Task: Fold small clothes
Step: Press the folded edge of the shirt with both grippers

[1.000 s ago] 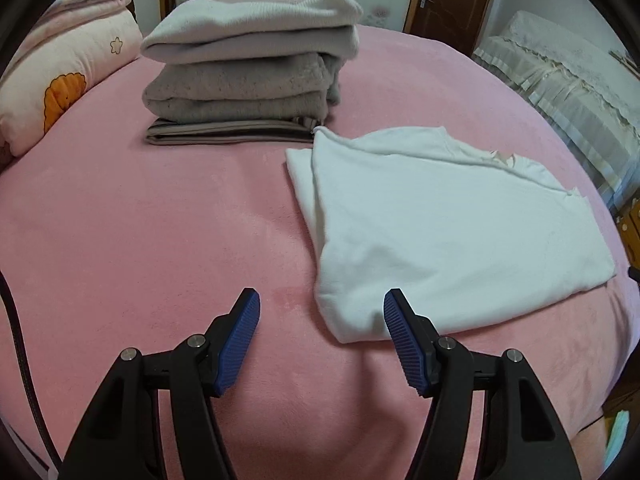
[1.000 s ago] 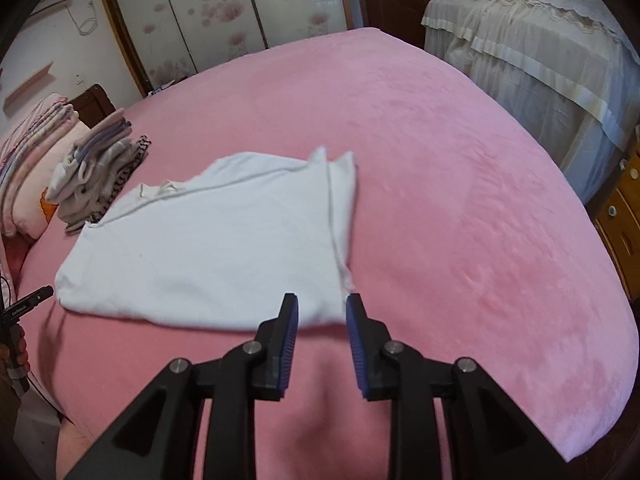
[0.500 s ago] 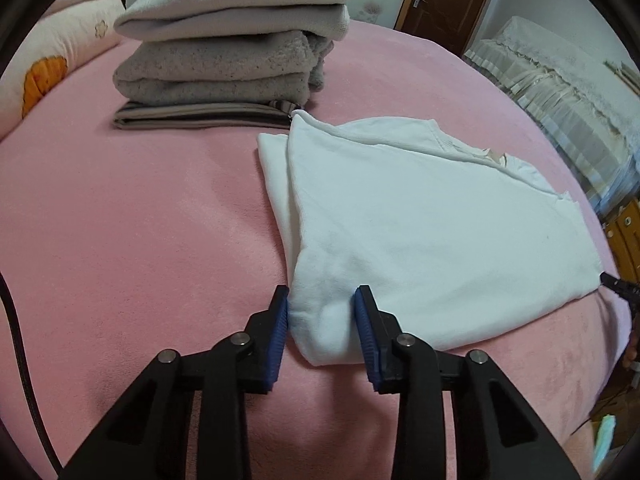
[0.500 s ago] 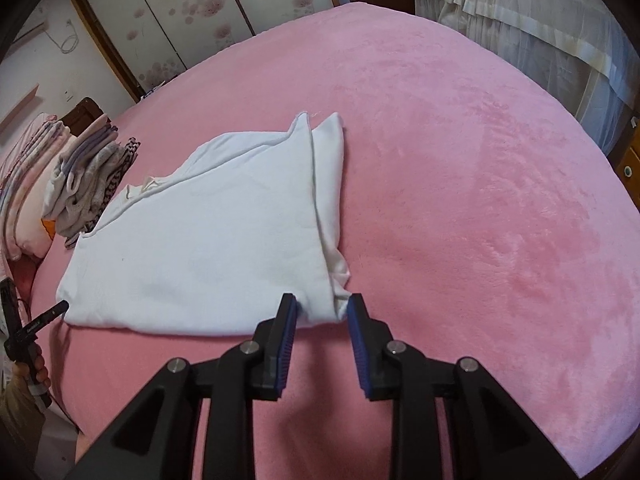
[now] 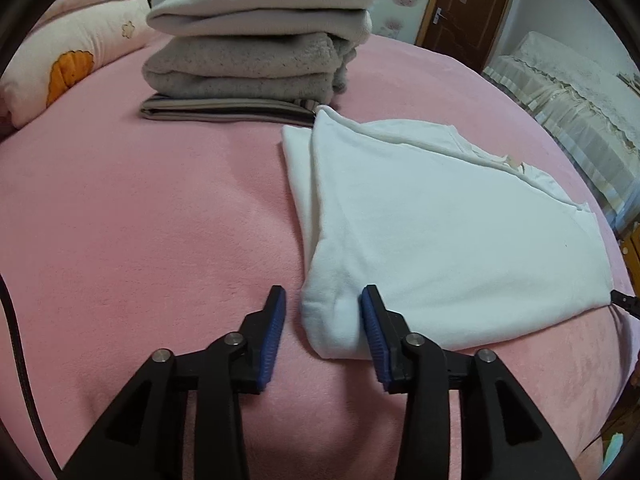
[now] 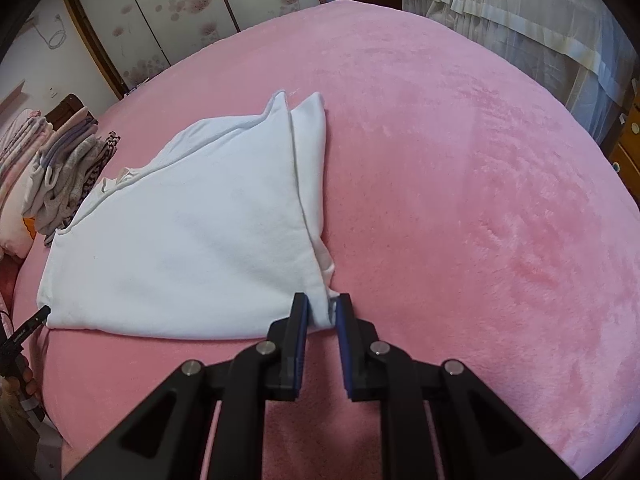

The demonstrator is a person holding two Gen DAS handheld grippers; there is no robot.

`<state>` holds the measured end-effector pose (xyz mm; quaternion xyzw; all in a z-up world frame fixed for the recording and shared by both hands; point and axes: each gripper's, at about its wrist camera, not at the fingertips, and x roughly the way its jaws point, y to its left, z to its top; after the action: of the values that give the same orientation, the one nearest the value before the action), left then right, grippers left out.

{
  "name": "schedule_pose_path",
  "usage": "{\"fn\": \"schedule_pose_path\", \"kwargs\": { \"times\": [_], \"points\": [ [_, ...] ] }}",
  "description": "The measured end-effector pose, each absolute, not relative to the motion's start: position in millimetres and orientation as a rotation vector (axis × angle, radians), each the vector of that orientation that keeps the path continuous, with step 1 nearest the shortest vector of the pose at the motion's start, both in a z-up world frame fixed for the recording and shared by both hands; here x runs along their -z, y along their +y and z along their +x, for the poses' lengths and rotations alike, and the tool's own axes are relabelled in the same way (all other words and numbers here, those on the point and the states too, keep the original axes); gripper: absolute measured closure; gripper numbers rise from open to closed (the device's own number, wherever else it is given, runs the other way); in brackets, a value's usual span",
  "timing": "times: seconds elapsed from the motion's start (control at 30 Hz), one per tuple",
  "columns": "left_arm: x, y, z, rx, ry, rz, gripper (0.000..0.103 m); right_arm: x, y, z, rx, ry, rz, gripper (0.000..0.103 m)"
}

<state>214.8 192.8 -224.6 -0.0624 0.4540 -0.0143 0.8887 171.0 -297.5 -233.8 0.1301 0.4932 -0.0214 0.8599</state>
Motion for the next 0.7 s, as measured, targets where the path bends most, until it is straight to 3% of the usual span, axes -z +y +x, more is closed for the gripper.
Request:
{"fn": "schedule_pose_path", "kwargs": {
  "times": [0.13,0.7],
  "points": [
    [220,196,209,-0.011,0.926,-0.144,0.053,232,-300,170,0.062,1.029,0.283,0.083],
    [207,208,194,-0.182,0.926,-0.309,0.042,207,-284,158,0.106,0.968,0.214,0.083]
  ]
}}
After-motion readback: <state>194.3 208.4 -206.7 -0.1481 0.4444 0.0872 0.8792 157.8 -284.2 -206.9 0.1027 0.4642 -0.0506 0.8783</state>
